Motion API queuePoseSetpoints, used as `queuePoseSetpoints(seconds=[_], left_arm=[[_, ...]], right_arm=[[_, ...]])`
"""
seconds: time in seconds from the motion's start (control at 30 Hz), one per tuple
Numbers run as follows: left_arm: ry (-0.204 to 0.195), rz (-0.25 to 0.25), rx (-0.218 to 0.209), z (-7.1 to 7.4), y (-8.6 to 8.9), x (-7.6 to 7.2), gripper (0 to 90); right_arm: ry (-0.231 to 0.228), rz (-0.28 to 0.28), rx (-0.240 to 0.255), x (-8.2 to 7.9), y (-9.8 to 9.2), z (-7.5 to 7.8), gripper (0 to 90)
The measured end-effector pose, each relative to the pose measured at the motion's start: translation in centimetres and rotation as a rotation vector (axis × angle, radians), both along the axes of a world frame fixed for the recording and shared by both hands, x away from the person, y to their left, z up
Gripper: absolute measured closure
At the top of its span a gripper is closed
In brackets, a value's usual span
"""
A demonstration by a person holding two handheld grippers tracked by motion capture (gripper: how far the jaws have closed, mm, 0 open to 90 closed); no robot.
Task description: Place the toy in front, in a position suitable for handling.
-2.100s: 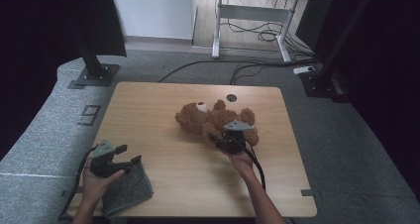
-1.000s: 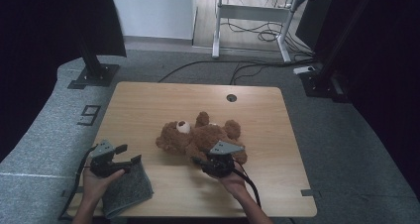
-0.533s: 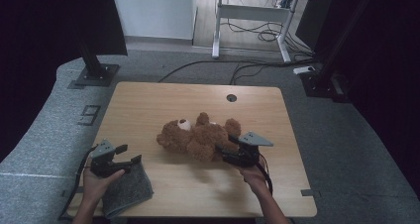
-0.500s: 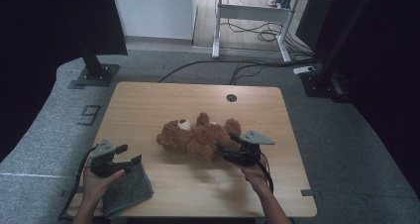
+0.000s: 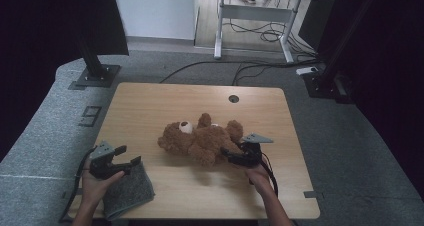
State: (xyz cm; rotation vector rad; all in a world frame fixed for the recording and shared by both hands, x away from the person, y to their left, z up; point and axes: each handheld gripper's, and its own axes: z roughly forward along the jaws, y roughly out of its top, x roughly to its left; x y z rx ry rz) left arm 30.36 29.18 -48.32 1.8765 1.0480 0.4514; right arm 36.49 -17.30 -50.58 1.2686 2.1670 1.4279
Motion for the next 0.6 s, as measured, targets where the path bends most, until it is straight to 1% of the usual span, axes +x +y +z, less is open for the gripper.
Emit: queuePoseSetpoints(seconds=[0.03, 0.1, 0.23, 0.33, 0.4, 0.47, 0.53, 0.6], left_arm=[[0.000, 0.004, -0.004, 0.01, 0.04, -0.03, 23.7], [0.001, 0.006, -0.015, -0.01, 0.20, -0.03, 23.7], [0.010, 0.008, -0.016, -0.19, 0.38, 0.02, 23.7], [0.019, 0.007, -0.017, -0.31, 0.44, 0.04, 23.4], [0.030, 0.004, -0.035, -0.37, 0.52, 0.03, 22.8], [0.039, 0.007, -0.044, -0.42, 0.61, 0.00, 22.6], [0.050, 0.009, -0.047, -0.50, 0.71, -0.07, 22.5], [0.064, 0.008, -0.043, -0.61, 0.86, -0.19, 22.5]], right_arm=[[-0.002, 0.001, -0.001, -0.09, -0.02, -0.11, 37.0], [-0.012, 0.011, -0.028, -0.34, 0.05, -0.41, 37.1], [-0.020, 0.012, -0.036, -0.48, 0.05, -0.49, 35.5], [-0.016, 0.014, -0.036, -0.44, 0.03, -0.60, 34.5], [-0.008, 0.018, -0.029, -0.45, -0.05, -0.77, 34.9], [-0.010, 0.026, -0.032, -0.54, -0.12, -0.93, 36.5], [-0.001, 0.036, -0.032, -0.73, -0.20, -1.05, 38.8], [-0.006, 0.037, -0.032, -0.81, -0.21, -1.09, 39.5]])
